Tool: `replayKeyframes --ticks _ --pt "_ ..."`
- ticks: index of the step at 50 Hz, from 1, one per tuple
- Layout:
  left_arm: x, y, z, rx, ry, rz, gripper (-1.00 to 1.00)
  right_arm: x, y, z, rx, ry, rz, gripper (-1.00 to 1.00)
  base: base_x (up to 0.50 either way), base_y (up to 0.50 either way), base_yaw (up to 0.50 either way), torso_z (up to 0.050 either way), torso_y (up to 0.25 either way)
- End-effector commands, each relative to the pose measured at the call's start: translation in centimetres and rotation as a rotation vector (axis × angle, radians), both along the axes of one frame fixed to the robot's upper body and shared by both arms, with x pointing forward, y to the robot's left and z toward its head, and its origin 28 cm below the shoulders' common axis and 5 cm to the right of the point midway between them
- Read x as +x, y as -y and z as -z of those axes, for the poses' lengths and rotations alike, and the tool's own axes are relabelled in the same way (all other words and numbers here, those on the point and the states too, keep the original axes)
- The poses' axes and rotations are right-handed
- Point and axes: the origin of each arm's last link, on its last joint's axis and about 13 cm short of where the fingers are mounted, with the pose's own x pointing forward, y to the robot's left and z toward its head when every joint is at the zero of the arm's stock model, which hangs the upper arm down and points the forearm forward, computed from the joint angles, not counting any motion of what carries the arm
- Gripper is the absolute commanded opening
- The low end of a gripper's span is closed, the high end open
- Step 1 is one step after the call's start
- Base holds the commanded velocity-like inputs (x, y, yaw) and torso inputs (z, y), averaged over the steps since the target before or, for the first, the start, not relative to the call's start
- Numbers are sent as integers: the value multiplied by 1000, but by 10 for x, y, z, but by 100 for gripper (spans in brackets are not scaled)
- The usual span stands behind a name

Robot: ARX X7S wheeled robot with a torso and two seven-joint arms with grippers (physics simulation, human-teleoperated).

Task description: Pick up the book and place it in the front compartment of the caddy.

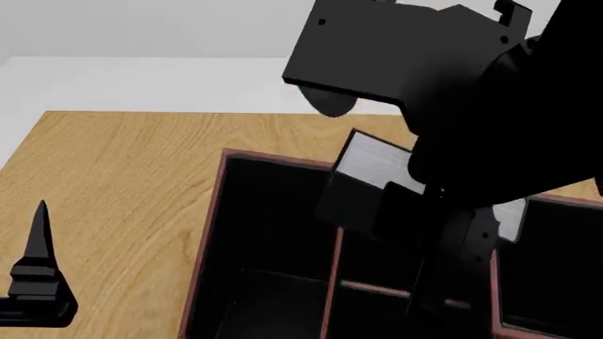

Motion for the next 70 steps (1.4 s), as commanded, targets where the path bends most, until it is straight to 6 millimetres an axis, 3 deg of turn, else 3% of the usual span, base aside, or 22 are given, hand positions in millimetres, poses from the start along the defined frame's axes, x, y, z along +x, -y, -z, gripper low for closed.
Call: replayKeyframes --ticks 1,17,29,70 --pt "1 0 0 -2 0 -2 100 22 4 -15 13 36 48 -100 0 0 0 0 10" --pt "1 -1 -2 0 2 -5 100 56 -4 -10 -33 -20 56 -100 0 0 0 0 1" --pt "1 0 -5 4 7 -6 100 70 -10 -5 -142 -50 31 -100 0 0 0 1 1" --pt "-2 -3 -4 3 9 -18 100 85 -13 33 -267 -65 -28 -100 0 0 0 0 1"
